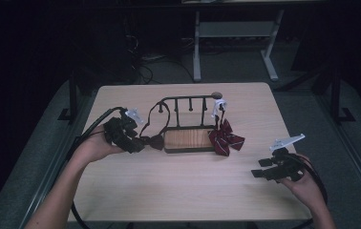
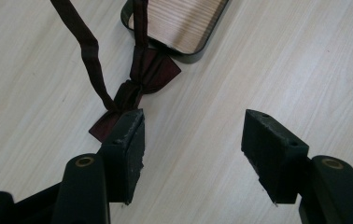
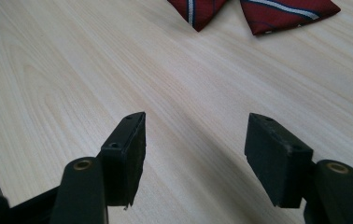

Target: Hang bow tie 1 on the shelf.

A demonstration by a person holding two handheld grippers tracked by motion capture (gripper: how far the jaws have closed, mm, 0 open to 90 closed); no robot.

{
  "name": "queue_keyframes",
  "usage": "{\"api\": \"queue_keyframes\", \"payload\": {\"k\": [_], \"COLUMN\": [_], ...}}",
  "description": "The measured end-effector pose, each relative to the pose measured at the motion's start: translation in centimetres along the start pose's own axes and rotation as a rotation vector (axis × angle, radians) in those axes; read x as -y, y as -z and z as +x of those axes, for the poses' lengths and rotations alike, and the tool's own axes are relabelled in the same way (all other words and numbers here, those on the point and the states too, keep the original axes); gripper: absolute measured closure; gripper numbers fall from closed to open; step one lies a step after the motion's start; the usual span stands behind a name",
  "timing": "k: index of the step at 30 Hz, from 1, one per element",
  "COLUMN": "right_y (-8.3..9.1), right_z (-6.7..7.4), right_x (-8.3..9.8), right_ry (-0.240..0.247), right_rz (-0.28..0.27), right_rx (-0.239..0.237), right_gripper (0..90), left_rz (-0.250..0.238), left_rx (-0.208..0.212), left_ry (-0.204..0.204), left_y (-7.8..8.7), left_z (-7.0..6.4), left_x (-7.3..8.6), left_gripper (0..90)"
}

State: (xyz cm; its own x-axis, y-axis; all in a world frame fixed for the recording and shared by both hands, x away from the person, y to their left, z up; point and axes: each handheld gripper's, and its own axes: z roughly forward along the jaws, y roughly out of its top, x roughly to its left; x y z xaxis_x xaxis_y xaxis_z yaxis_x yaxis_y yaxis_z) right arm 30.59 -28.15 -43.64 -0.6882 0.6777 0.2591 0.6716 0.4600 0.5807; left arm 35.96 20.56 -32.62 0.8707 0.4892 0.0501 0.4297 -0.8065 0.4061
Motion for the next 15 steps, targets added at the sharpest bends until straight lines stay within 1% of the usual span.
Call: {"api": "queue_keyframes", "payload": {"k": [1, 2, 15], "right_y": [0.0, 0.0, 0.0], "right_z": [0.0, 0.0, 0.0], "right_x": [0.0, 0.0, 0.1], "right_ry": [0.000, 0.000, -0.003], "right_rz": [0.000, 0.000, -0.001], "right_rx": [0.000, 0.000, 0.002], "right_gripper": [38.4, 38.4, 38.4], "left_rz": [-0.006, -0.005, -0.010], "left_rx": [-0.001, -0.002, 0.005], "left_ry": [0.001, -0.003, 0.005], "left_y": [-0.1, -0.1, -1.2], "left_z": [-0.1, -0.1, -0.8], "left_x": [0.1, 0.2, 1.3], "left_gripper": [40.0, 39.8, 39.5]}}
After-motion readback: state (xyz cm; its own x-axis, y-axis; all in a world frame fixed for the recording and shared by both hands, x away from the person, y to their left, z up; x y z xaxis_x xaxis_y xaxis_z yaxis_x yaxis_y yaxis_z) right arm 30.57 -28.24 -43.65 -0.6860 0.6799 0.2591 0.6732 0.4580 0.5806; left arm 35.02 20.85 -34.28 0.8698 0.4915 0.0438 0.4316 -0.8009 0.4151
